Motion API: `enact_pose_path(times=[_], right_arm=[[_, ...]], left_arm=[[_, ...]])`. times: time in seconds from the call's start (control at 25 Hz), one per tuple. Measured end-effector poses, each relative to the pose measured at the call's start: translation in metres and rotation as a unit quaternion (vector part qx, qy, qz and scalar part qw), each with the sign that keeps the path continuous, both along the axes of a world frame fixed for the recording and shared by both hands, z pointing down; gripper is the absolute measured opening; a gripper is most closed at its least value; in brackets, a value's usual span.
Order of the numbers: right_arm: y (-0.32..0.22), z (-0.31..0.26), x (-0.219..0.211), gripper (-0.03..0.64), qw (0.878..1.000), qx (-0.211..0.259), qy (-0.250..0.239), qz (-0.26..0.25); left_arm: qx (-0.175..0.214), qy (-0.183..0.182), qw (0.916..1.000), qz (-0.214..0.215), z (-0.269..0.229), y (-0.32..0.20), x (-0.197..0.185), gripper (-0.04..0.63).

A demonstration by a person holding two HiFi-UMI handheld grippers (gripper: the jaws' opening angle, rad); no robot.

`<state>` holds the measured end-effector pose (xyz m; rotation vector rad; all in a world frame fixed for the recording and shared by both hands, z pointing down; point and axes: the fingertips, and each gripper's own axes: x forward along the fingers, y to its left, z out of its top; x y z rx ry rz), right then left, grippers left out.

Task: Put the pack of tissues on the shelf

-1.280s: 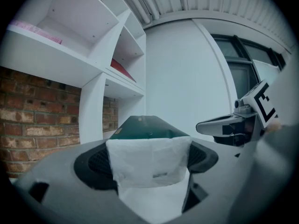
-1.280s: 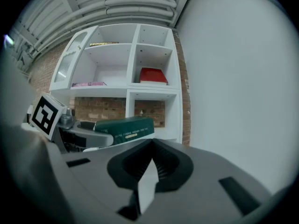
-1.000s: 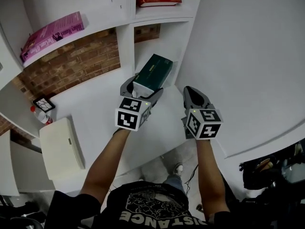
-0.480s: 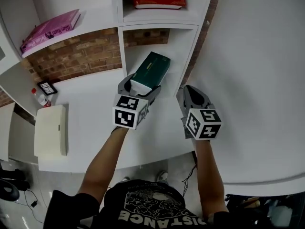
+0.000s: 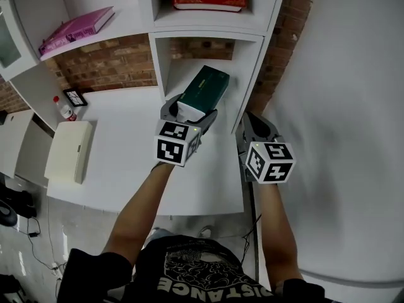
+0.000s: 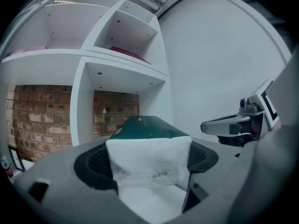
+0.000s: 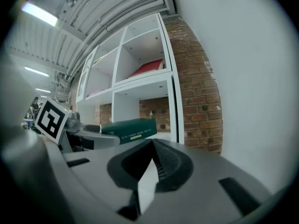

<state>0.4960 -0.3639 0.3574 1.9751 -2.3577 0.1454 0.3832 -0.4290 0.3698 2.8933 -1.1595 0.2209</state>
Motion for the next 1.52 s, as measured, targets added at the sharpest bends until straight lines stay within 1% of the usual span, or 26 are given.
enact_pose_path(times=[0.16, 0.4, 0.52, 0.88, 1.12, 1.36, 1.52], right_arm=[[-0.005, 0.001, 0.008, 0.005, 1.000, 0.003, -0.003, -0.021], [-0.014, 0.001, 0.014, 0.005, 0.999, 0.003, 0.006, -0.049], [-0.018, 0.000, 0.015, 0.005, 0.998, 0.003, 0.010, -0.059], [-0.040, 0.001, 0.016, 0.005, 0.997, 0.005, 0.015, -0.076], [-0.048, 0.004, 0.020, 0.005, 0.997, 0.004, 0.007, -0.080], [-0.052, 0.015, 0.022, 0.005, 0.997, -0.005, -0.004, -0.077], [-0.052, 0.017, 0.023, 0.005, 0.997, -0.008, -0.009, -0.074]], left_arm=[[0.002, -0.001, 0.9998, -0.018, -0.002, -0.010, 0.012, 0.436], [0.004, 0.016, 0.9986, -0.051, -0.010, -0.040, 0.032, 0.436], [-0.002, 0.009, 0.9982, -0.059, -0.006, -0.053, 0.044, 0.436], [-0.014, -0.013, 0.9977, -0.065, 0.000, -0.084, 0.075, 0.437], [-0.028, -0.028, 0.9970, -0.066, 0.013, -0.096, 0.083, 0.444], [-0.024, -0.019, 0.9975, -0.064, 0.015, -0.099, 0.082, 0.460], [-0.020, -0.021, 0.9980, -0.057, 0.014, -0.098, 0.081, 0.474]])
